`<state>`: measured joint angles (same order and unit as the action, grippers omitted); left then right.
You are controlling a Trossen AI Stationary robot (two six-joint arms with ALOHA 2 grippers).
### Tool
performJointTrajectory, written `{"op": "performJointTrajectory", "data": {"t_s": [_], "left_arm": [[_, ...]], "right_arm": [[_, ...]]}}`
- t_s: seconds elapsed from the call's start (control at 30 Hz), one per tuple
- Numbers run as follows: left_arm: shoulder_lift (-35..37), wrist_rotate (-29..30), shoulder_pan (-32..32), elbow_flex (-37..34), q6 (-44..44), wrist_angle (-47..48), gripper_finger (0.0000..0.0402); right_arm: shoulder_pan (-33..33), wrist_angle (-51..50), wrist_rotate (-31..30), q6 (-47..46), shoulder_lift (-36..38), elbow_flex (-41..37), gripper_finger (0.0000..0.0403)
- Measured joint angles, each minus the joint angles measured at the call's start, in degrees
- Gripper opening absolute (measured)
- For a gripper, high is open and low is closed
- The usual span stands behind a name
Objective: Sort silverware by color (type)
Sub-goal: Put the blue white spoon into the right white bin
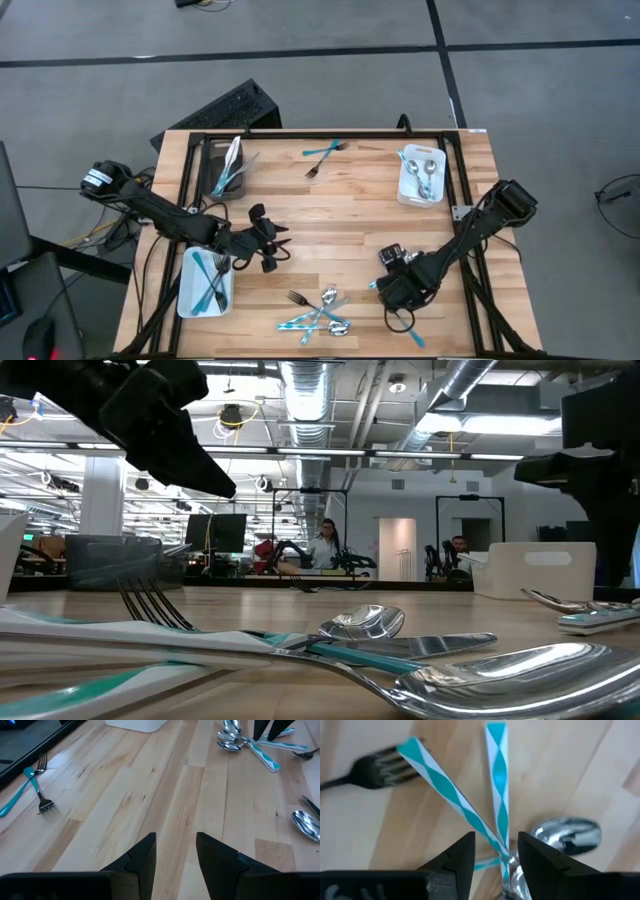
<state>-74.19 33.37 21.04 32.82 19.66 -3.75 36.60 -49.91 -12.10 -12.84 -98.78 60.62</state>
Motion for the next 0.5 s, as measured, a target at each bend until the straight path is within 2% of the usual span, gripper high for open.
{"op": "performJointTrajectory", "data": {"t_s": [0.17,0.5], "left_arm": [[-0.01,0.1,0.0,0.0,-0.29,-0.02,0.0128],[0.01,0.32,0.0,0.0,-0.06,-0.02,0.0128]], "right_arm": [[0.0,2.5,0.01,1.51,0.0,0.0,0.0182],[0.0,3.0,2.08,1.31,0.0,0.0,0.016]]}}
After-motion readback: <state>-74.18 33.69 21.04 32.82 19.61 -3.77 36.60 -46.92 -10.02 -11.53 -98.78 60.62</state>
